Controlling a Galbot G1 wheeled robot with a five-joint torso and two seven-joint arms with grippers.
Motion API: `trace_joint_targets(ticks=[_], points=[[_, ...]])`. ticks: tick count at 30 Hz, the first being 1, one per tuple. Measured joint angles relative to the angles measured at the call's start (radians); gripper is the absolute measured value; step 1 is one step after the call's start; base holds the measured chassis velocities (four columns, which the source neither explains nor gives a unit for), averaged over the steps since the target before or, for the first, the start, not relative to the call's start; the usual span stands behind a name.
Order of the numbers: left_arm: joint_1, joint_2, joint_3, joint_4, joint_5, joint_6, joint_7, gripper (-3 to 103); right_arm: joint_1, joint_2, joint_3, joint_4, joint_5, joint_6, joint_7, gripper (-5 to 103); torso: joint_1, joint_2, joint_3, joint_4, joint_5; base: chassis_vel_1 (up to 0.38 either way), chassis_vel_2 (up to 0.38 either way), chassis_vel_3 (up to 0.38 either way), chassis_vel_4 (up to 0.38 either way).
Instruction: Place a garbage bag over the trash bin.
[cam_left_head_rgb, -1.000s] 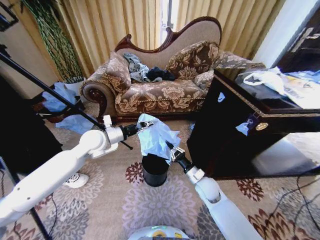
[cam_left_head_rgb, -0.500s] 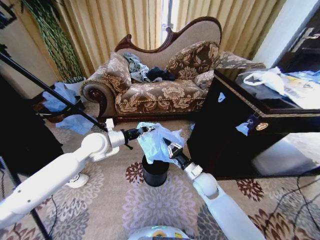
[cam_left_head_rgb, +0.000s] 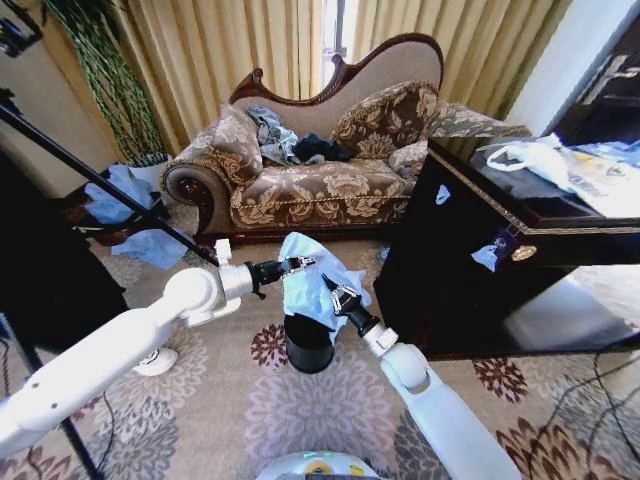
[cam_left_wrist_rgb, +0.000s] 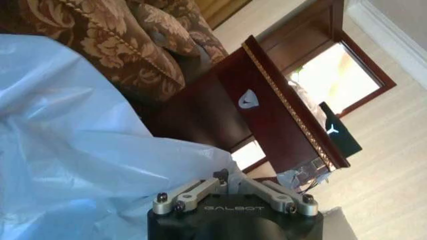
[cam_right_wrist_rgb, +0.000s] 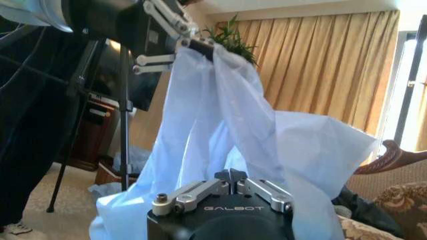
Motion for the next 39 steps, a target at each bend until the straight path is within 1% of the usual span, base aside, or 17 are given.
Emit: trace_joint_targets(ticks=[4,6,9,10,11,13,16,21,27,29,34,39], points=[[-0.011,-0.009,0.002,0.002,-0.005,-0.005,-0.001,0,0.002,0.019,-0.013,-0.006,-0.016,-0.003,0.018,0,0.0,0.0,0.0,0.0,0.0001,0.0,0.0,0.0,0.0],[-0.016,-0.014,0.0,0.006,-0.021,-0.01,-0.005,0,0.002,0.035,-0.015,-0.016,-0.033,-0.008,0.05,0,0.0,0.0,0.0,-0.0001,0.0,0.0,0.0,0.0,0.0],[-0.019,-0.013,-0.001,0.007,-0.028,-0.01,-0.006,0,0.005,0.047,-0.015,-0.029,-0.044,-0.009,0.072,0,0.0,0.0,0.0,-0.0001,0.0001,0.0,0.0,0.0,0.0],[-0.023,-0.012,-0.001,0.006,-0.035,-0.012,-0.006,0,0.011,0.06,-0.014,-0.045,-0.067,-0.009,0.088,0,0.0,0.0,0.0,-0.0001,0.0,0.0,0.0,0.0,0.0],[-0.023,-0.012,-0.001,0.006,-0.035,-0.012,-0.006,0,0.011,0.06,-0.014,-0.045,-0.067,-0.009,0.088,0,0.0,0.0,0.0,-0.0001,0.0,0.0,0.0,0.0,0.0],[-0.036,-0.018,-0.001,0.007,-0.042,-0.017,-0.005,0,0.019,0.08,-0.013,-0.067,-0.1,-0.007,0.096,0,0.0,0.0,0.0,0.0,0.0001,0.0,0.0,0.0,0.0],[-0.053,-0.026,-0.006,0.019,-0.052,-0.024,-0.005,0,0.02,0.086,-0.024,-0.07,-0.114,-0.008,0.099,0,0.0,0.0,0.0,-0.0001,0.0001,0.0,0.0,0.0,0.0],[-0.065,-0.025,-0.006,0.034,-0.058,-0.022,-0.005,0,0.017,0.082,-0.042,-0.041,-0.109,-0.018,0.107,0,0.0,0.0,0.0,-0.0002,0.0,0.0,0.0,0.0,0.0],[-0.048,-0.018,0.018,0.009,-0.052,-0.016,-0.005,0,0.052,0.09,-0.068,-0.021,-0.087,-0.035,0.126,0,0.0,0.0,0.0,0.0,0.0,0.0,0.0,0.0,0.0],[-0.048,-0.021,0.028,0.004,-0.05,-0.014,-0.004,0,0.057,0.098,-0.076,-0.031,-0.088,-0.047,0.143,0,0.0,0.0,0.0,-0.0001,0.0,0.0,0.0,0.0,0.0],[-0.049,-0.023,0.038,-0.001,-0.049,-0.013,-0.004,0,0.058,0.105,-0.077,-0.038,-0.091,-0.053,0.151,0,0.0,0.0,0.0,0.0,0.0001,0.0,0.0,0.0,0.0],[-0.061,-0.033,0.041,-0.002,-0.057,-0.014,-0.005,0,0.053,0.114,-0.076,-0.045,-0.115,-0.077,0.18,0,0.0,0.0,0.0,-0.0001,0.0001,0.0,0.0,0.0,0.0]])
